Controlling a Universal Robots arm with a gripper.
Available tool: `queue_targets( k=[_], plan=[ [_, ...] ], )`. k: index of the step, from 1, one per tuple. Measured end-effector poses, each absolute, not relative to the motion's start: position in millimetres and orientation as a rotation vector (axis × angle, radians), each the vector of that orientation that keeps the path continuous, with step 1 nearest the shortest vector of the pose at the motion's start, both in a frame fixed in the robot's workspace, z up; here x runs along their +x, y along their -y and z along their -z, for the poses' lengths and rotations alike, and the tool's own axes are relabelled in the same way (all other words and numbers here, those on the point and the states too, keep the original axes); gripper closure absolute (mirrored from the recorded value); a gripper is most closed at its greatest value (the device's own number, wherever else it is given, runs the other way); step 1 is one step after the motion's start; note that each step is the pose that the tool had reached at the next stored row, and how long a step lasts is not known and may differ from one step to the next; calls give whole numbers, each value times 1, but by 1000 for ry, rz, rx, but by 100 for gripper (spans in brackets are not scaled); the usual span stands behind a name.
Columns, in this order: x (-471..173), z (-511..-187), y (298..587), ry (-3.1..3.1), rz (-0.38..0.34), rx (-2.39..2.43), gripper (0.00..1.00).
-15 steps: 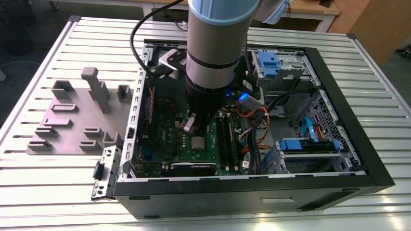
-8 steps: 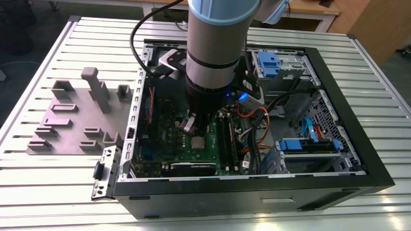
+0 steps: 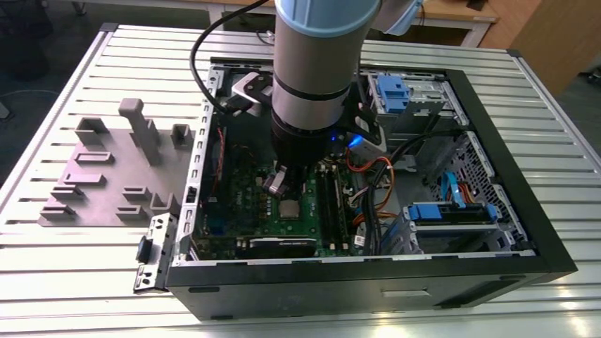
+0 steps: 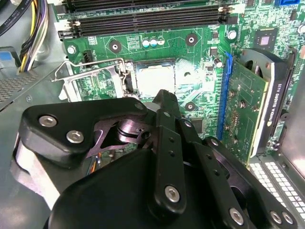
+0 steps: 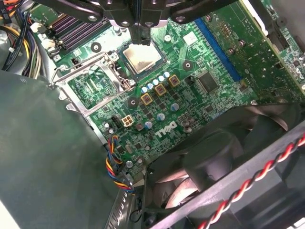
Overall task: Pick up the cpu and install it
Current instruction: 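Close the cpu cover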
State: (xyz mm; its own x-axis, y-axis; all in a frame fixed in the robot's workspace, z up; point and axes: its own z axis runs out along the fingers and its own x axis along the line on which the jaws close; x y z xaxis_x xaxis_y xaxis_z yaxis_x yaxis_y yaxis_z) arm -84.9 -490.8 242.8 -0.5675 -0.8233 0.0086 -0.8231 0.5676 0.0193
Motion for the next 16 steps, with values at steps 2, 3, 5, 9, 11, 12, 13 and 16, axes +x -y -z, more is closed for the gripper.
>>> queue_targets(
  k=[2,3,5,9,11,12,13,16],
  plan=[
    [-85,-243,491,2765,21,1456,89],
    [-85,-243,491,2764,21,1457,89],
    [-85,-243,491,2763,21,1461,89],
    [-85,-243,491,2759,20,1467,89],
    [-85,-243,491,2758,20,1470,89],
    [-85,-243,491,2757,20,1471,89],
    [-85,-243,491,2756,20,1473,89],
    [-85,-243,491,2754,20,1477,89]
  ],
)
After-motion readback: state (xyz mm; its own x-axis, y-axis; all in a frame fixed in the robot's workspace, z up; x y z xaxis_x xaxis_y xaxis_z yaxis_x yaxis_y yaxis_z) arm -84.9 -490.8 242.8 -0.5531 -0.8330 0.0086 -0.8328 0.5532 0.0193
